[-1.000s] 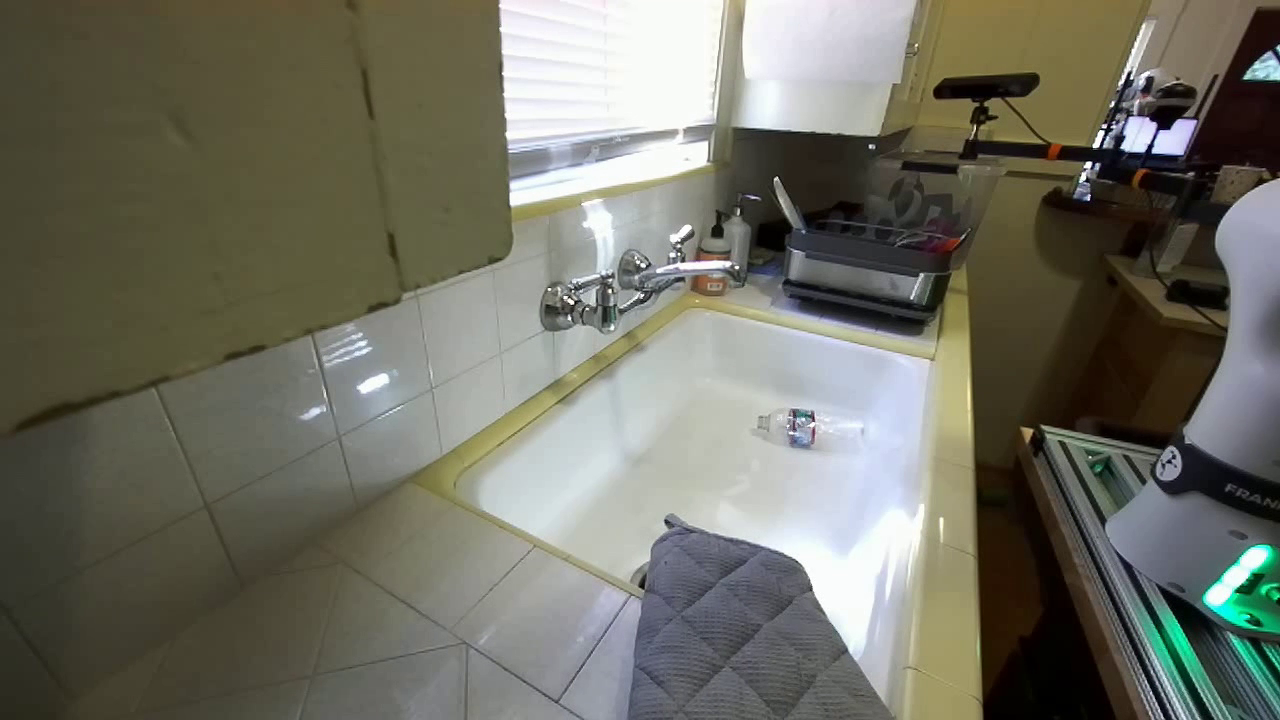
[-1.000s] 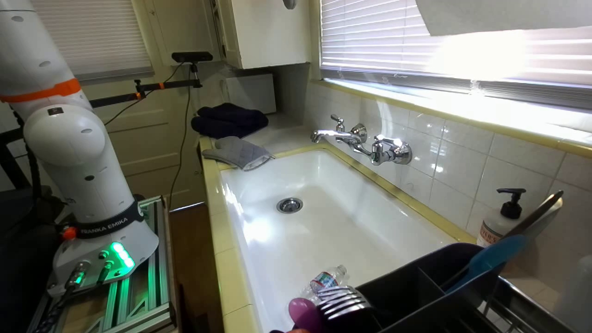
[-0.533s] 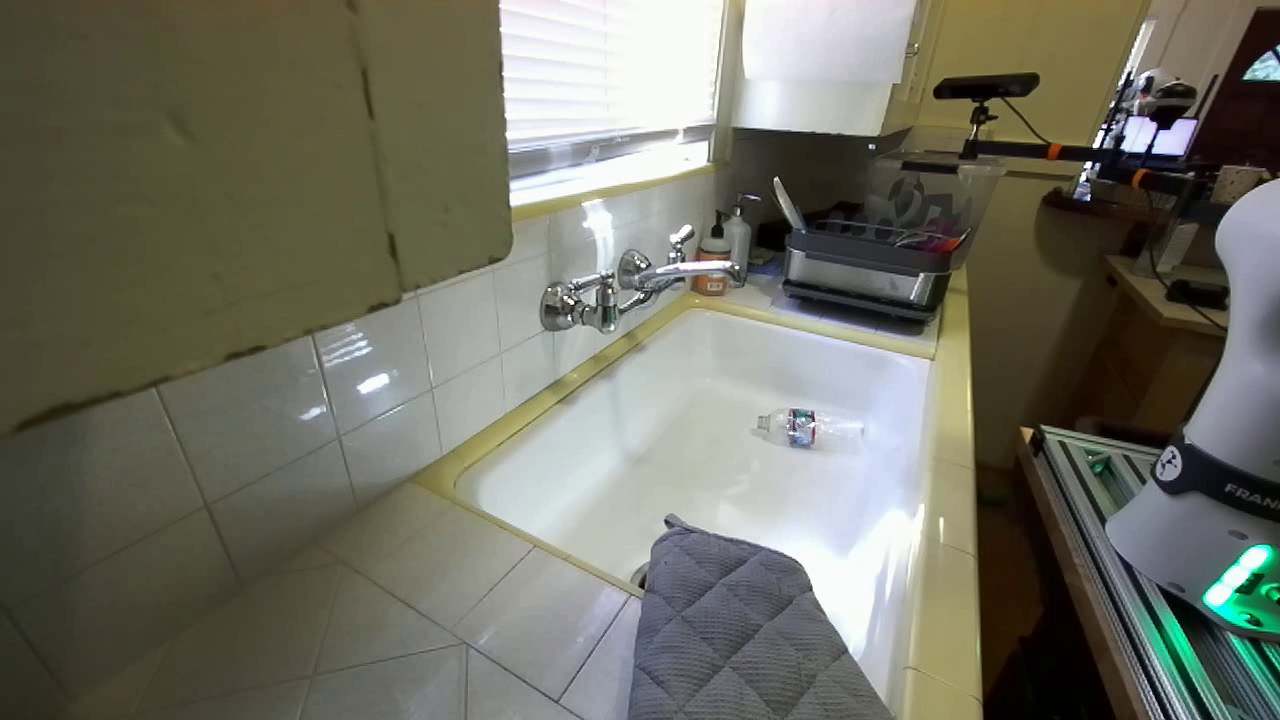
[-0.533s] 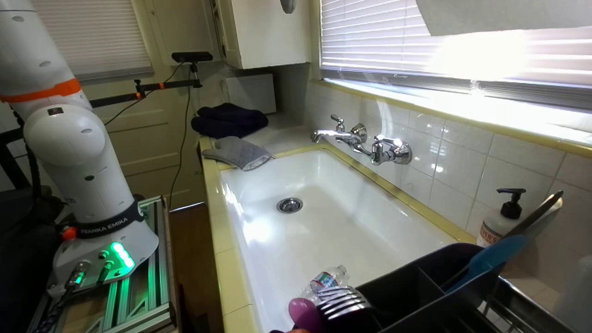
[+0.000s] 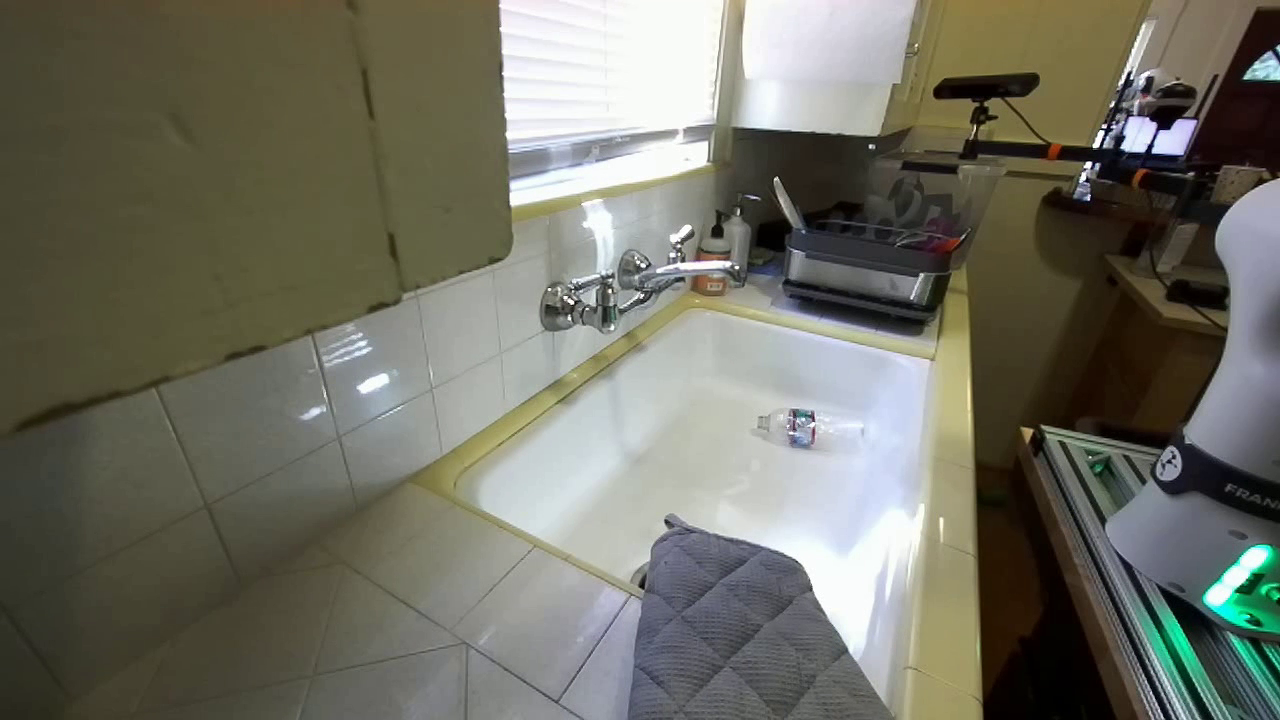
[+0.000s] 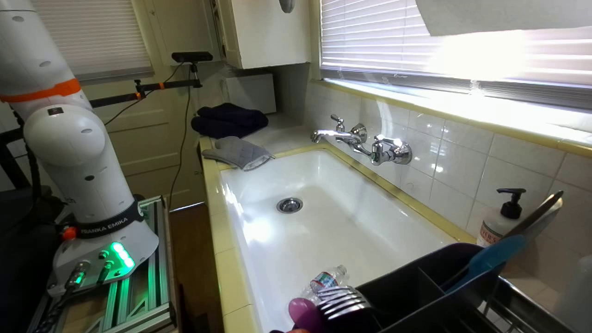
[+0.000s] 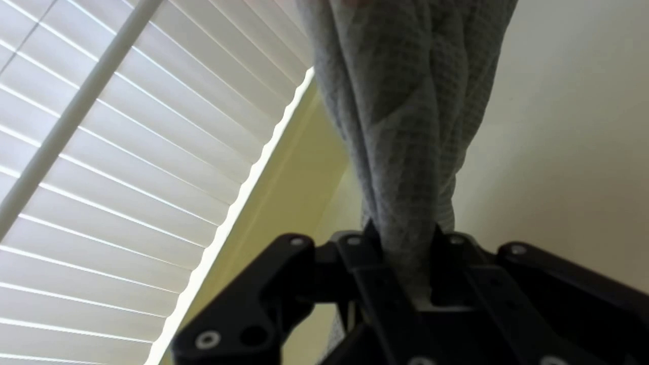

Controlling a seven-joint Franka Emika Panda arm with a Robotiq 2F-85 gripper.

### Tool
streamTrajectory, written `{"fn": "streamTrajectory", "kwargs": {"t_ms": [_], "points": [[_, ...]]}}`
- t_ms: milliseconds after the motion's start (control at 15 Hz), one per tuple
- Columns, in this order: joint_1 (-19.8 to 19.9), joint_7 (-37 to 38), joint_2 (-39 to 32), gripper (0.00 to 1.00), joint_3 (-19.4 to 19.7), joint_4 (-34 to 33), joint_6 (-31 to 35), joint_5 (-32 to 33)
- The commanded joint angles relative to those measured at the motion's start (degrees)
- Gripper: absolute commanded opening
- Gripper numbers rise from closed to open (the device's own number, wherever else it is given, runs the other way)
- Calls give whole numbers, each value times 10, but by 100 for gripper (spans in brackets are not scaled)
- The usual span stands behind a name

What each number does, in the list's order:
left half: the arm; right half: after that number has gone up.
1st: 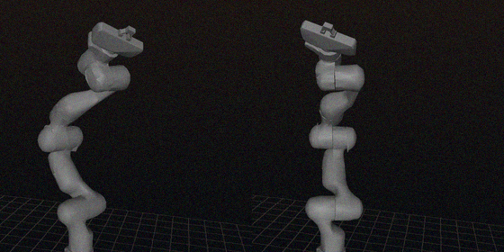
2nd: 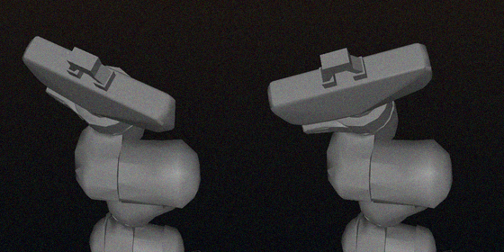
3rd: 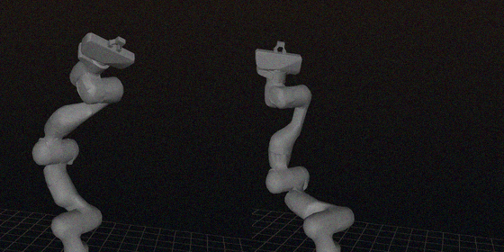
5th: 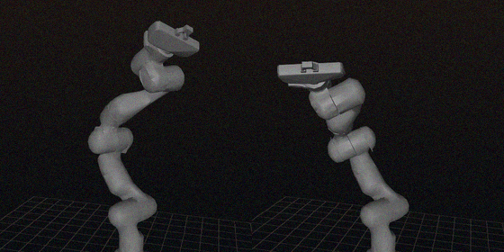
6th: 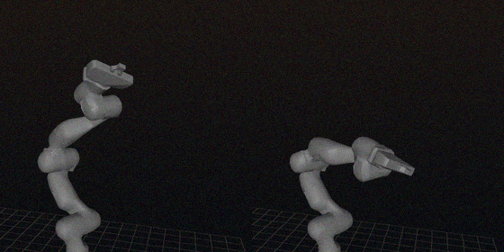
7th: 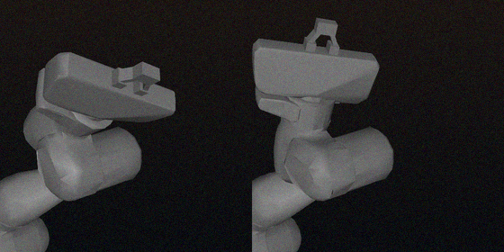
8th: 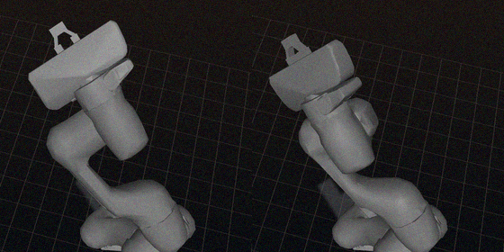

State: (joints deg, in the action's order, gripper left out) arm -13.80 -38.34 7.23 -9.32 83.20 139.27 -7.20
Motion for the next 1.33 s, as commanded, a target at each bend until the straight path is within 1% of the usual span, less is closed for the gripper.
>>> {"fn": "streamTrajectory", "kwargs": {"t_ms": [0, 533, 1200, 1267], "points": [[-1, 10, -2, 4, -7, -16, -18, 15], [4, 20, -18, 4, -11, -31, -41, 42], [1, 22, -38, 4, -12, -56, -87, 39], [2, 27, -39, 6, -12, -57, -85, 42]]}}
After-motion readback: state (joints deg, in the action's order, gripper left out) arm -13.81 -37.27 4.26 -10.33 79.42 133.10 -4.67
